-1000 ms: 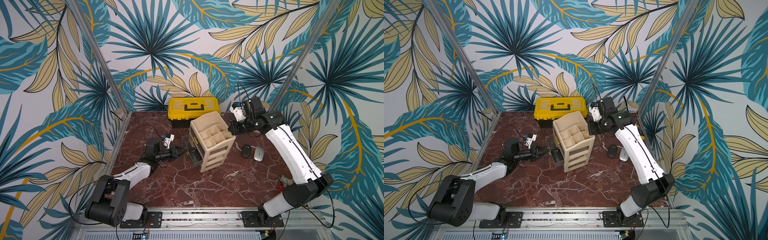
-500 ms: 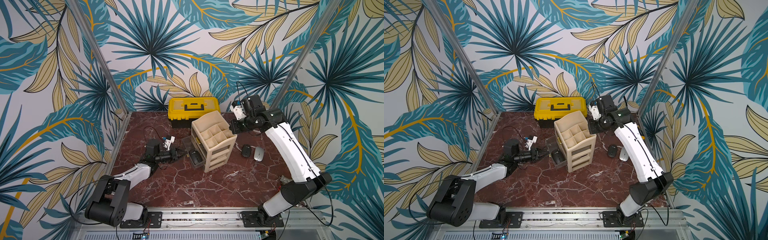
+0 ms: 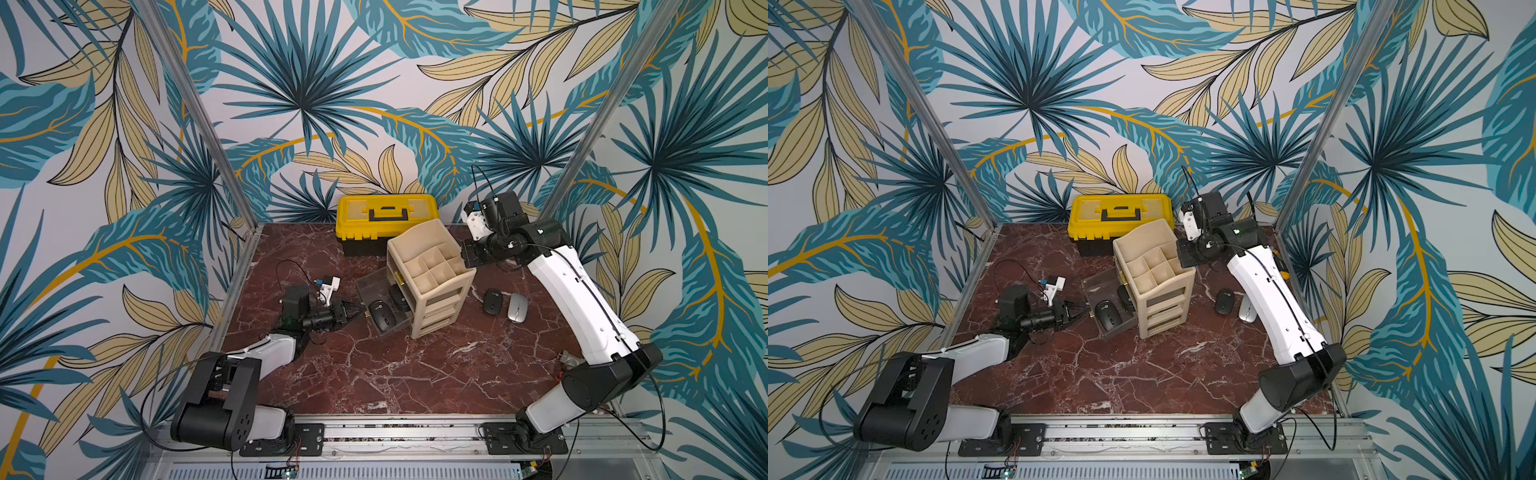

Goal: Take the mice out of the drawer
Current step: Open the drawer in the storage box.

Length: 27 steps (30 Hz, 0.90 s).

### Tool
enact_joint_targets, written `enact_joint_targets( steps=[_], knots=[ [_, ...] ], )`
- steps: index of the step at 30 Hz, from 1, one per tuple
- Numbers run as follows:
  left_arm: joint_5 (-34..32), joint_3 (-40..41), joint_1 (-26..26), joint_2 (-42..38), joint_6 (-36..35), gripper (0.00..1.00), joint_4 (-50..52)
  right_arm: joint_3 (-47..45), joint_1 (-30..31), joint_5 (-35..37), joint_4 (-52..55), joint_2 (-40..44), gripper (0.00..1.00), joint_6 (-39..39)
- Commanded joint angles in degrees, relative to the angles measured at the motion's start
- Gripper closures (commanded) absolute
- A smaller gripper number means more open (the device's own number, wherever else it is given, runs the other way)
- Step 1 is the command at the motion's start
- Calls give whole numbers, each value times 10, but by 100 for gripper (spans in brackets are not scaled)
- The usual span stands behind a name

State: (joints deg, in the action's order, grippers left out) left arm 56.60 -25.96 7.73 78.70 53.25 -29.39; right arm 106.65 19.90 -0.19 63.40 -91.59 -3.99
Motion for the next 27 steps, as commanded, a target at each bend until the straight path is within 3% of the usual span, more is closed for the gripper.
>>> enact_joint_targets(
  steps=[1,8,21,27],
  knots=[
    [29,15,-8,-8,-42,100,-43,-16,-13,64,-64,16,100,-22],
    [39,5,-43,-7,-24,100,-39,-17,-13,66,-65,12,100,-10],
    [44,-12,-44,-28,-13,100,14,-15,-13,57,-86,9,100,-2],
    [25,-57,-35,-47,-49,100,131,8,-13,52,-81,0,100,5]
  ],
)
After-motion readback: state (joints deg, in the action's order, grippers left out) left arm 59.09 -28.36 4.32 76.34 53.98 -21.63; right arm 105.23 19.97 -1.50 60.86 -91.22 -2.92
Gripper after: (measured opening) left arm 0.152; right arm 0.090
